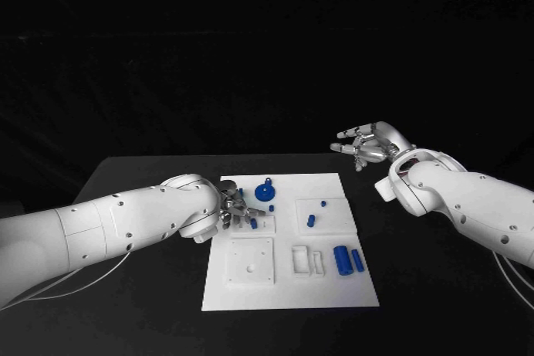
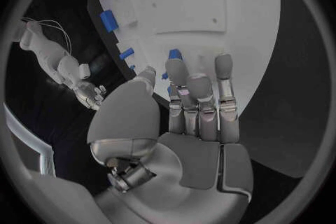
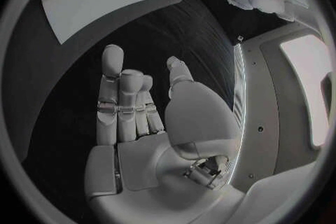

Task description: Assemble the parts on the task board

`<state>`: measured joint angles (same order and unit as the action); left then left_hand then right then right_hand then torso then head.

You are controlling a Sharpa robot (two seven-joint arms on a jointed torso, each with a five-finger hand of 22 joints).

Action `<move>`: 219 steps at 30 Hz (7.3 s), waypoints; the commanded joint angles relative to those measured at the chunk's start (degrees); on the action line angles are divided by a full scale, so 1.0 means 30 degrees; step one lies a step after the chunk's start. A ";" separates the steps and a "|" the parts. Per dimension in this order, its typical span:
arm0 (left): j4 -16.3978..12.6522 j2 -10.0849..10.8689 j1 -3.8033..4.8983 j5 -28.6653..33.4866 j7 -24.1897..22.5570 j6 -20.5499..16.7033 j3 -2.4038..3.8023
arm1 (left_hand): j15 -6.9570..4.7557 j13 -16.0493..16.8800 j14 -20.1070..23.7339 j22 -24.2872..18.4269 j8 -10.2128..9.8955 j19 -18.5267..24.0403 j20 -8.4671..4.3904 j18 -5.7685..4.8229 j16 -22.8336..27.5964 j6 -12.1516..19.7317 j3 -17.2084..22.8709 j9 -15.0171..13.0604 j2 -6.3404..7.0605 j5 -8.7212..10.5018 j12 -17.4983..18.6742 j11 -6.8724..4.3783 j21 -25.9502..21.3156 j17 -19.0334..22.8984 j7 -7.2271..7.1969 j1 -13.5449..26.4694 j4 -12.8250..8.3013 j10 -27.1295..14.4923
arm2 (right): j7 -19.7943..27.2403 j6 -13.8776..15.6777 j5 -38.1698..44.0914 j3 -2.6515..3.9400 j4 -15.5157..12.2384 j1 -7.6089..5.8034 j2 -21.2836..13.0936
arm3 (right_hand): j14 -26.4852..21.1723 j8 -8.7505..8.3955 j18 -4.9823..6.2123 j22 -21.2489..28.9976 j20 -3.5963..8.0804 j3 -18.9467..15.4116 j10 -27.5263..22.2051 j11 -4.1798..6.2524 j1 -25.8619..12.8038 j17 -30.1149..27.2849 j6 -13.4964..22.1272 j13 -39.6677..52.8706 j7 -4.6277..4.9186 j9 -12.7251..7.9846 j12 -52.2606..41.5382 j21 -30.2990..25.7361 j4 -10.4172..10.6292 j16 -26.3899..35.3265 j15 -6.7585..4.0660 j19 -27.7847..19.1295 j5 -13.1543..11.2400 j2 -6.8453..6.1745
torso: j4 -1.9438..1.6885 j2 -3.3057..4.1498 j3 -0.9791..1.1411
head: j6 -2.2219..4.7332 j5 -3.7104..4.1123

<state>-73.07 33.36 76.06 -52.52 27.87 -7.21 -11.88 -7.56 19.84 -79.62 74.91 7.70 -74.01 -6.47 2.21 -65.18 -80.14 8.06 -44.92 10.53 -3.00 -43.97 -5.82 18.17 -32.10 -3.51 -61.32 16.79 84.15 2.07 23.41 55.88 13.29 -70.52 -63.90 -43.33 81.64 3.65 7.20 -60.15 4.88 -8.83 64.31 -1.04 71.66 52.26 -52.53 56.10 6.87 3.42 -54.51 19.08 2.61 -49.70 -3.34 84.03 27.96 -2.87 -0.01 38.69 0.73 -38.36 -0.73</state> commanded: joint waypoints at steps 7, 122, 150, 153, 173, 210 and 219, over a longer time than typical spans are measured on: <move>-0.0568 0.0809 0.0192 0.0731 -0.0145 -0.0303 0.0273 | -0.0008 -0.0207 0.0094 0.0316 -0.0924 -0.0047 -0.0095 -0.0287 0.0250 -0.0215 -0.0044 0.0831 0.0168 0.0064 0.0169 0.0107 -0.0284 0.0054 0.0192 -0.0375 -0.0087 0.0836 | 0.0198 -0.0195 -0.0037 0.0011 -0.0039 0.0029 -0.0098 | -0.0020 -0.0094 0.0226 0.0026 -0.0110 -0.0006 -0.0122 0.0037 -0.0228 0.0020 0.0036 -0.0022 0.0025 -0.0008 -0.0067 0.0091 0.0130 0.0058 -0.0053 0.0683 0.0098 -0.0036 | 0.0002 -0.0001 -0.0005 | 0.0082 0.0030; 0.0948 -0.0794 0.0155 0.1709 0.0520 0.1927 -0.0612 | 0.0176 -0.0062 0.0001 0.0368 -0.1203 -0.0455 -0.0425 -0.0610 0.0550 0.4172 -0.2680 0.8320 -0.5606 -0.7092 0.1163 0.0654 -0.1058 0.1366 0.1510 -0.2400 -0.6935 0.0834 | 0.0178 -0.0230 -0.0109 0.0011 -0.0025 0.0216 -0.0059 | 0.0010 -0.0091 0.0230 0.0103 -0.0107 0.0015 -0.0079 0.0045 -0.0186 0.0003 0.0045 -0.0052 0.0024 -0.0007 -0.0078 0.0145 0.0170 0.0091 -0.0060 0.0682 0.0351 -0.0046 | -0.0002 0.0005 -0.0003 | -0.0085 0.0203; -0.0156 0.0429 0.0174 0.4801 -0.0634 0.1386 0.0193 | 0.0304 -0.0263 -0.0139 0.0393 -0.1062 0.0025 -0.0143 -0.0023 0.0389 0.3822 -0.0266 0.7167 -0.6392 -0.9944 0.0903 0.0697 0.0025 0.1394 0.1656 -0.1833 -1.0811 0.0858 | 0.0267 -0.0349 -0.0175 0.0010 0.0019 0.0345 -0.0008 | 0.0007 -0.0092 0.0224 0.0127 -0.0102 -0.0001 -0.0065 0.0053 -0.0127 0.0001 0.0030 -0.0028 0.0019 -0.0007 -0.0101 0.0156 0.0068 0.0103 -0.0065 0.0676 0.0394 -0.0009 | -0.0036 -0.0018 -0.0029 | 0.0180 0.0035; -0.0304 0.0720 0.0185 0.5915 -0.1629 0.1892 0.0414 | 0.0312 -0.0278 -0.0121 0.0387 -0.1117 0.0059 -0.0138 -0.0004 0.0415 0.3862 -0.0213 0.7146 -0.6436 -0.9774 0.0927 0.0716 0.0044 0.1410 0.1685 -0.1965 -1.0864 0.0858 | 0.0325 -0.0401 -0.0148 0.0010 -0.0124 0.0374 -0.0033 | -0.0003 -0.0089 0.0212 0.0126 -0.0092 0.0103 -0.0072 0.0063 0.0112 -0.0003 -0.0064 -0.0029 0.0019 -0.0004 -0.0089 0.0157 -0.0372 0.0116 -0.0071 0.0671 0.0396 0.0057 | -0.0024 -0.0004 -0.0010 | 0.0289 -0.0015; -0.0620 0.2609 0.0193 1.4720 -0.9424 0.7492 0.0636 | 0.0080 -0.0197 0.0163 0.0326 -0.1325 0.0146 -0.0592 -0.0478 0.0650 0.3885 -0.0714 0.6259 -0.6522 -0.9382 0.1523 0.0617 -0.0207 0.1423 0.1662 -0.2658 -1.0614 0.0809 | 0.0878 -0.3157 0.4981 -0.0048 -0.3760 0.0819 -0.0262 | 0.0062 -0.0041 0.0002 -0.1042 0.0011 0.3142 0.0306 0.0236 0.0152 0.0807 -0.2064 0.0502 -0.0078 0.0050 -0.0448 0.1042 -0.6276 -0.0595 -0.0162 0.0613 0.0092 0.0765 | -0.0018 0.0014 -0.0013 | 0.0729 -0.0203; -0.0345 0.2567 0.0187 1.3694 -0.9684 0.8775 0.0611 | 0.0064 -0.0109 0.0146 0.0368 -0.1318 0.0143 -0.0616 -0.0492 0.0702 0.3782 -0.0497 0.4770 -0.6152 -0.9988 0.1604 0.0542 -0.0243 0.1323 0.1562 -0.2531 -1.0629 0.0814 | 0.1942 -0.3833 0.5796 -0.0381 -0.6775 0.1111 -0.0037 | 0.0116 -0.0034 0.0009 -0.1829 -0.0030 0.2628 0.0414 0.0198 0.0213 0.1376 -0.2066 0.0804 -0.0068 0.0052 -0.0585 0.1254 -0.6216 -0.0865 -0.0124 0.0635 -0.0506 0.0907 | -0.0010 0.0013 -0.0007 | 0.0852 -0.0269; -0.0406 0.2489 0.0190 1.3670 -0.9608 0.8848 0.0610 | 0.0055 -0.0114 0.0151 0.0363 -0.1324 0.0148 -0.0631 -0.0514 0.0712 0.3785 -0.0469 0.4654 -0.6109 -1.0026 0.1616 0.0534 -0.0235 0.1322 0.1553 -0.2526 -1.0566 0.0813 | 0.1982 -0.4030 0.5672 -0.0411 -0.6684 0.1111 0.0083 | 0.0133 -0.0036 0.0006 -0.1998 -0.0029 0.2180 0.0404 0.0201 0.0045 0.1433 -0.2082 0.0861 -0.0083 0.0051 -0.0609 0.1180 -0.6145 -0.0849 -0.0125 0.0669 -0.0507 0.1130 | -0.0015 0.0016 -0.0011 | 0.0799 -0.0285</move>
<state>-74.11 40.99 76.59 -11.15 -0.59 18.53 -10.09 -6.84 19.43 -79.14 74.91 3.46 -73.60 -8.11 1.30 -63.41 -68.59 -2.51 -30.79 -7.48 -32.67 -39.49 -3.05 17.61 -28.05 1.29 -67.93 -6.31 83.42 7.17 12.44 72.94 12.06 -90.62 -60.61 -43.20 81.79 3.65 6.96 -66.09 4.87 -1.88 65.34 -0.42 71.74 56.50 -58.60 58.67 6.55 3.51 -56.13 22.98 -15.88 -52.15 -3.49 84.02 26.63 -0.08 -0.02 38.75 0.68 -35.92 -1.54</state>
